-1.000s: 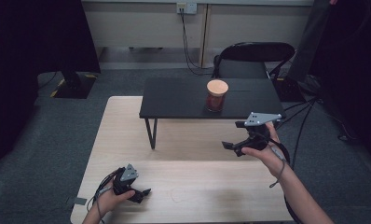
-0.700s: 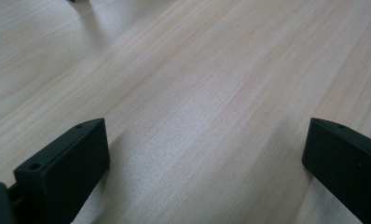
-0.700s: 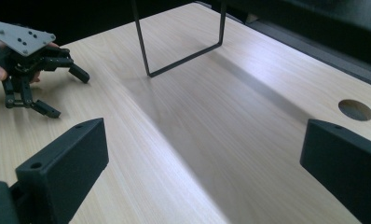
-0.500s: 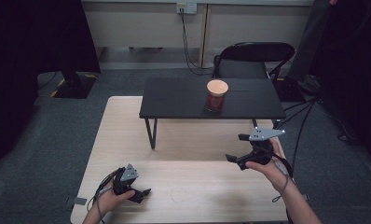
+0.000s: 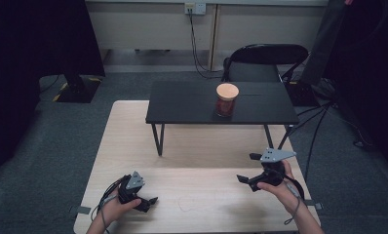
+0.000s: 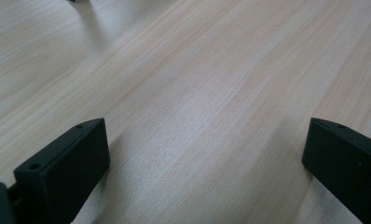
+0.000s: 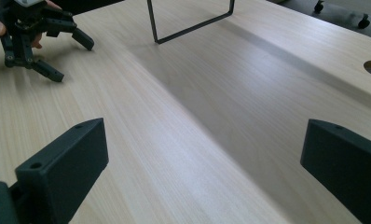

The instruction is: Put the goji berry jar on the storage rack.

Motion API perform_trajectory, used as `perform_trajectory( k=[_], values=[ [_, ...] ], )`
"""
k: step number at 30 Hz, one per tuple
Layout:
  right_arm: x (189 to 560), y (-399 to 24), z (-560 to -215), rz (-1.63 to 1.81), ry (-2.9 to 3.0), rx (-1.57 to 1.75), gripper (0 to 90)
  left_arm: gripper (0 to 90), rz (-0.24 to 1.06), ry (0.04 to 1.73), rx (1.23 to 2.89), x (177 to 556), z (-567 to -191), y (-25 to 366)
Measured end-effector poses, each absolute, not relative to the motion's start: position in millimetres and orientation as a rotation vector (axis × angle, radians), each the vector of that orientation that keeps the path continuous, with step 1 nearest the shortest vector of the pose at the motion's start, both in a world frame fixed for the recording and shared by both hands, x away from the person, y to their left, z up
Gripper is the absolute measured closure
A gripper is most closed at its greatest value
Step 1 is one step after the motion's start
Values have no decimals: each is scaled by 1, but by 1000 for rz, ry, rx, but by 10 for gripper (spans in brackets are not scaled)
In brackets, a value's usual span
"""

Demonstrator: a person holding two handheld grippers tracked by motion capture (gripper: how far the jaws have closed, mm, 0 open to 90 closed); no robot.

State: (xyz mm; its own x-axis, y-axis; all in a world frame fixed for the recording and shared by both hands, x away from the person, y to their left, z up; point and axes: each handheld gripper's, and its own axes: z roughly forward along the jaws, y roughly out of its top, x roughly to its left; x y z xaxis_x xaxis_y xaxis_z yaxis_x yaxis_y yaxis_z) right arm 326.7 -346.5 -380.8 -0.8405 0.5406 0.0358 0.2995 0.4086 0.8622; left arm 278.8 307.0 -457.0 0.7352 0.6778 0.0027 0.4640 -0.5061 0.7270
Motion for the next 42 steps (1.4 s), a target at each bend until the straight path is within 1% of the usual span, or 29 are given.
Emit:
perform_trajectory(
  k=[13, 22, 32, 42],
  values=[
    [321, -350, -418, 1358, 2472, 736, 0, 0, 373, 857, 2197, 279, -457, 307],
    [320, -346, -436, 1326, 2508, 746, 0, 0, 373, 857, 2197, 279, -457, 307],
    [319, -343, -446, 1280, 2532, 752, 0, 0, 373, 857, 2197, 279, -457, 307],
    [320, -342, -449, 1214, 2546, 761, 2, 0, 373, 857, 2197, 279, -457, 307]
  ],
)
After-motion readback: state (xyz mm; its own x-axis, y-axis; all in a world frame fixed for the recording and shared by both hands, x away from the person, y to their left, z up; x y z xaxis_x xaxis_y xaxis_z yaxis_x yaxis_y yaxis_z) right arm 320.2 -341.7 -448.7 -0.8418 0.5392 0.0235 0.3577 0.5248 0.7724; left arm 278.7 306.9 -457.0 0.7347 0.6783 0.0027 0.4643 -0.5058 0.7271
